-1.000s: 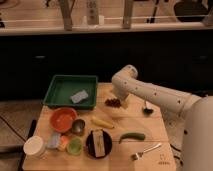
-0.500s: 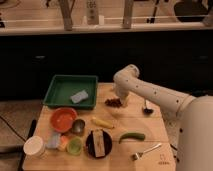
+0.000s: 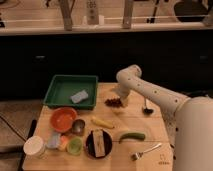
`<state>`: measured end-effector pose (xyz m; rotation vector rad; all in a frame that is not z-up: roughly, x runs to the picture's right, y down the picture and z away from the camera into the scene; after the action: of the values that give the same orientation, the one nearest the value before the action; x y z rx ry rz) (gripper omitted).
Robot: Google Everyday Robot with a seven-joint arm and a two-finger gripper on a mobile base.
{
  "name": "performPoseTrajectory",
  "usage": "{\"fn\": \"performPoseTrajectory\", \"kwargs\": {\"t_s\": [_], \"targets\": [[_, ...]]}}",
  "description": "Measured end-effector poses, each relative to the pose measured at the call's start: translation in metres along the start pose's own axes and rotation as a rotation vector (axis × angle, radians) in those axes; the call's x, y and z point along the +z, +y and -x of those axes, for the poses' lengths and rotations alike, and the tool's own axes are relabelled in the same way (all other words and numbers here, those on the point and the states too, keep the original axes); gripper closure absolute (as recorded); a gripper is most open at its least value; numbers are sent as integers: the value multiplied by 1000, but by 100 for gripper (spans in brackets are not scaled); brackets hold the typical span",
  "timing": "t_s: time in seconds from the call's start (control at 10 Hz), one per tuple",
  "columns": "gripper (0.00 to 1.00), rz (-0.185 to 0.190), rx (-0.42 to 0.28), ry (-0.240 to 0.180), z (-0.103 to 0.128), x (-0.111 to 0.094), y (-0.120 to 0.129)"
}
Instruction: Place grapes in table surface
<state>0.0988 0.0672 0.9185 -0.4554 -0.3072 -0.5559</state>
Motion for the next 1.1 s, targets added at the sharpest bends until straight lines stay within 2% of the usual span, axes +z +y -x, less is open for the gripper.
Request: {"fn": "performPoseTrajectory", "kwargs": {"t_s": [0.9, 1.1], "targets": [[20, 28, 44, -86, -21, 19, 8], [29, 40, 52, -95, -23, 22, 9]]}}
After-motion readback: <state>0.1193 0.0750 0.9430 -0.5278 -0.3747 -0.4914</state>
